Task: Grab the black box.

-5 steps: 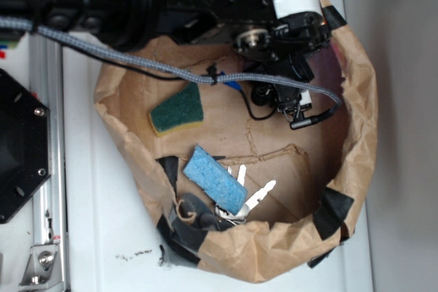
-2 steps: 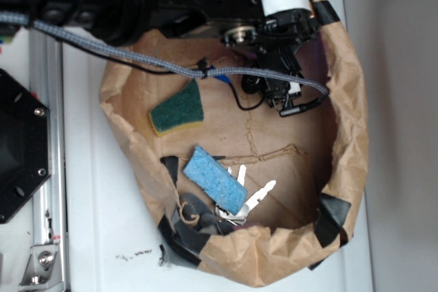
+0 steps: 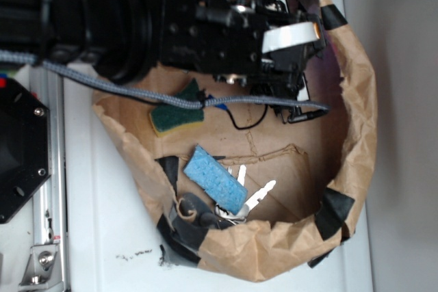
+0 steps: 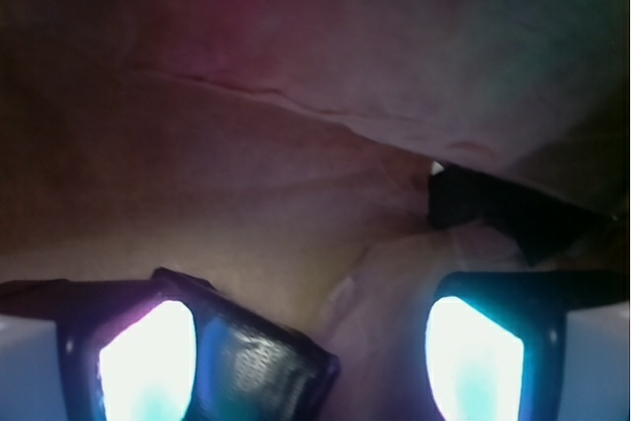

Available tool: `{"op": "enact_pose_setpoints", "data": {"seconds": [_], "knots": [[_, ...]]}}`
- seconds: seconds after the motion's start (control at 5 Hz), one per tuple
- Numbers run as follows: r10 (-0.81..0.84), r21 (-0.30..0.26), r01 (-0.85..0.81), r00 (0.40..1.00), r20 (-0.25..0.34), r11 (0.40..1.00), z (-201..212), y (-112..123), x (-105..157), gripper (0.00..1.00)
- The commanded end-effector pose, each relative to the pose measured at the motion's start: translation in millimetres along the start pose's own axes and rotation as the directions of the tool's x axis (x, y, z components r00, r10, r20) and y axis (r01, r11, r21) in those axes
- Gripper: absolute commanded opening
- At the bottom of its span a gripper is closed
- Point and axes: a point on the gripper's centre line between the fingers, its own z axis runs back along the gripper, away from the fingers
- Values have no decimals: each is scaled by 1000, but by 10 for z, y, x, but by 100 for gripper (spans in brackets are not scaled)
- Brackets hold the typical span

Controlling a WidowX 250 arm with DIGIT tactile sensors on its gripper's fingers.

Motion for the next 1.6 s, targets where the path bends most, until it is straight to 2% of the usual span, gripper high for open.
{"op": "enact_pose_setpoints", "data": {"seconds": [0.0,0.4,1.0,1.4], "knots": [[-56,-109,48,996,-70,993,259,-126,-100,100],[-99,-167,83,991,-91,982,421,-200,-231,100],[-139,-188,124,988,-69,974,480,-249,-290,100],[-56,-146,49,997,-43,988,379,-175,-61,100]]}}
